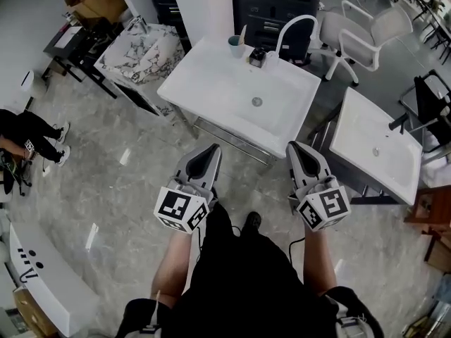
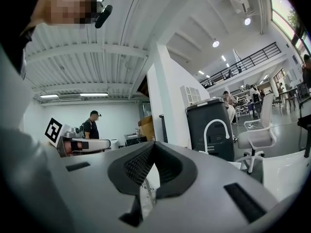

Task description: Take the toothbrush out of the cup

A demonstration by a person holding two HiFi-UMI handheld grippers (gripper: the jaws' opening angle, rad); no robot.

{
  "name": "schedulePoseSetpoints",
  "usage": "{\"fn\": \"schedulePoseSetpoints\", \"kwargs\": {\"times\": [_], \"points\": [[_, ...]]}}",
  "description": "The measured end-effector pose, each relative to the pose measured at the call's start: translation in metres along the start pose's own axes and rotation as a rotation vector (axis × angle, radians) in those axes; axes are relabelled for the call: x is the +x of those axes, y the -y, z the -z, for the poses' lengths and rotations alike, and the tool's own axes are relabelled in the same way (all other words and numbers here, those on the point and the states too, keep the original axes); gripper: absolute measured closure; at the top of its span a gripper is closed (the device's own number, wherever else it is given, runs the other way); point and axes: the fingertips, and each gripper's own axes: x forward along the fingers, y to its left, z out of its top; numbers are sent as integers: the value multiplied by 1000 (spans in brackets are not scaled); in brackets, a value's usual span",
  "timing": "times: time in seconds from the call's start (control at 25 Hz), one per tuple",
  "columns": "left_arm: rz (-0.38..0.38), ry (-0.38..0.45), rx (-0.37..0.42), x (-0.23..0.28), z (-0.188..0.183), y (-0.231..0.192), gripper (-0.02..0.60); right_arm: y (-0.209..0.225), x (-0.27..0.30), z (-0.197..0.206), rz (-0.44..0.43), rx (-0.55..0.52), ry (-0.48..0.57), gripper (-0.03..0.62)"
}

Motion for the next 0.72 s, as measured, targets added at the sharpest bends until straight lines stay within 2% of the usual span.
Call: {"fn": "schedulePoseSetpoints", "kwargs": {"times": [0.72], "points": [[107,19,-12,45,-29,-146,558,-16,135,-26,133,-14,39,564]]}}
